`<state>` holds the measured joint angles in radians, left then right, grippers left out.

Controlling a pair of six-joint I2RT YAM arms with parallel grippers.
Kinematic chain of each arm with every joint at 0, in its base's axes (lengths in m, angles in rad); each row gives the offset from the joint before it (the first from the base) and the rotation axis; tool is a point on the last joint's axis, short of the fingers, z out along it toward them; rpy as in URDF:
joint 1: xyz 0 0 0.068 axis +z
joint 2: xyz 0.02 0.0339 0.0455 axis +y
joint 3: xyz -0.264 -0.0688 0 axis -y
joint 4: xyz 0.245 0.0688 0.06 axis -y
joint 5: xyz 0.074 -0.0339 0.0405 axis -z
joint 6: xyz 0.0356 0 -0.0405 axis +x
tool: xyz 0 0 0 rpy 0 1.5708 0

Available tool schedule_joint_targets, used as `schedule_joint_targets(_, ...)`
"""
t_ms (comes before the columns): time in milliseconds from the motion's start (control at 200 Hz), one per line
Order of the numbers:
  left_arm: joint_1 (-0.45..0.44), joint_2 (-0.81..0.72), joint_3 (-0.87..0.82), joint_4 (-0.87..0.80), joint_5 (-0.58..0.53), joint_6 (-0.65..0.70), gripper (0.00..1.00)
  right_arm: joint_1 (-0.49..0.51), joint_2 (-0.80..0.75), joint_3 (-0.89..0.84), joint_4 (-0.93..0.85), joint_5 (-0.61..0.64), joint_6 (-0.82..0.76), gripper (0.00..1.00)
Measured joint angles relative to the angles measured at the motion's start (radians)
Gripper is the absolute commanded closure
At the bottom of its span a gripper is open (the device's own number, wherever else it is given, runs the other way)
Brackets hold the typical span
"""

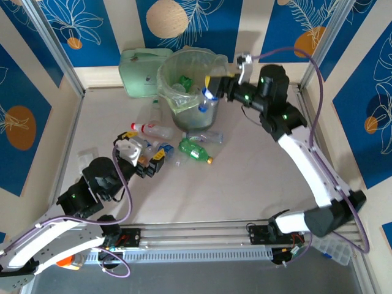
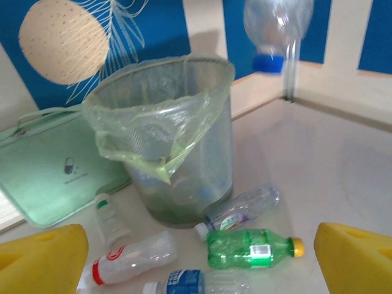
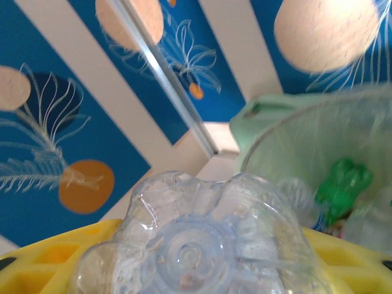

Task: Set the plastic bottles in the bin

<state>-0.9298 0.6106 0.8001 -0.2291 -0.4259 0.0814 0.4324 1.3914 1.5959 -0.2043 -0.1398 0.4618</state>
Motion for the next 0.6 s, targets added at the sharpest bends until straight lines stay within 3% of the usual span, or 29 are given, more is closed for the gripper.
schedule_joint_targets(265,0.000,0.008,-0.001,0.000,-0.030,-0.002,0.05,-0.012,0.372,0.423,-0.051,0.104,-0.113,0.45)
schedule_joint_targets(600,0.023,-0.021,-0.020,0.004,-0.002,-0.039,0.05,0.005,0.785,0.794,-0.314,0.377,-0.213,0.40)
